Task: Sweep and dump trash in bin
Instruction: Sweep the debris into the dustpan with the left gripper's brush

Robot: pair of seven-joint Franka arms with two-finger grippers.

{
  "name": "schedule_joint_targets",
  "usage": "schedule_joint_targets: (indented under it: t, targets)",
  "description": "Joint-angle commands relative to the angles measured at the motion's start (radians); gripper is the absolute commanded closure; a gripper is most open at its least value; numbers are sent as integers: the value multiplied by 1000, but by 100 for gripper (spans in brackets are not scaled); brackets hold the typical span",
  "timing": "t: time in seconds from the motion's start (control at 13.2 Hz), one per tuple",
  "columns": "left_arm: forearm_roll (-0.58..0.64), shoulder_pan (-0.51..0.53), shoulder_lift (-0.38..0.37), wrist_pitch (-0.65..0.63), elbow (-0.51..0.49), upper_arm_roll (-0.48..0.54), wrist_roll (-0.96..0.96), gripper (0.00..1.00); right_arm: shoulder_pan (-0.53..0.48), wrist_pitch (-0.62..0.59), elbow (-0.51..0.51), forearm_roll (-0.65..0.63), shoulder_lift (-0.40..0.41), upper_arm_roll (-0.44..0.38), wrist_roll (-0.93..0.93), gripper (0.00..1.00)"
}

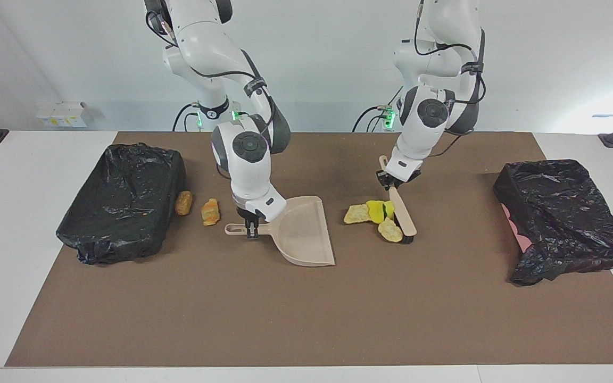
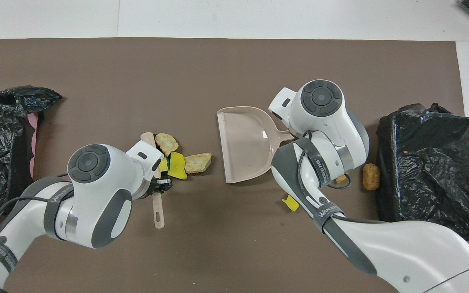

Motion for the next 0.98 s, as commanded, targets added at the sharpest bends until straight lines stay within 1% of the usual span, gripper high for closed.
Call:
schedule_joint_targets:
  t: [0.0, 0.15, 0.23, 0.38, 0.45, 0.61, 0.68, 0.76, 0.83, 0.91]
  targets:
    - [-42, -76, 79, 4, 98, 7, -109, 100, -12, 26, -20, -18, 1, 6, -18, 100]
    - [-97, -112, 97, 10, 138, 5, -152, 100, -12, 26, -20, -18, 1, 8, -18, 100]
    - [-131, -138, 120, 37, 153, 5, -166, 100, -12, 26, -20, -18, 1, 8, -18, 100]
    - [-141, -169, 163, 91, 175, -1, -187, 100, -12, 26, -25, -18, 1, 8, -18, 100]
    - [-140, -170, 195, 105, 202, -19, -195, 100, -12, 28, -25, -16, -1, 6, -18, 100]
    - [-139, -167, 264, 197, 241, -87, -253, 100, -12, 29, -27, -16, -1, 8, -18, 100]
    - [-142, -167, 299, 238, 271, -114, -285, 100, -12, 29, -28, -16, -2, 8, -16, 100]
    - [-159, -170, 332, 235, 337, -125, -301, 100, -12, 29, -28, -16, -2, 8, -16, 100]
    - [-183, -181, 349, 213, 392, -127, -316, 100, -12, 29, -30, -15, -2, 8, -16, 100]
    - [-194, -198, 352, 206, 411, -127, -330, 100, -14, 29, -30, -13, -2, 6, -16, 100]
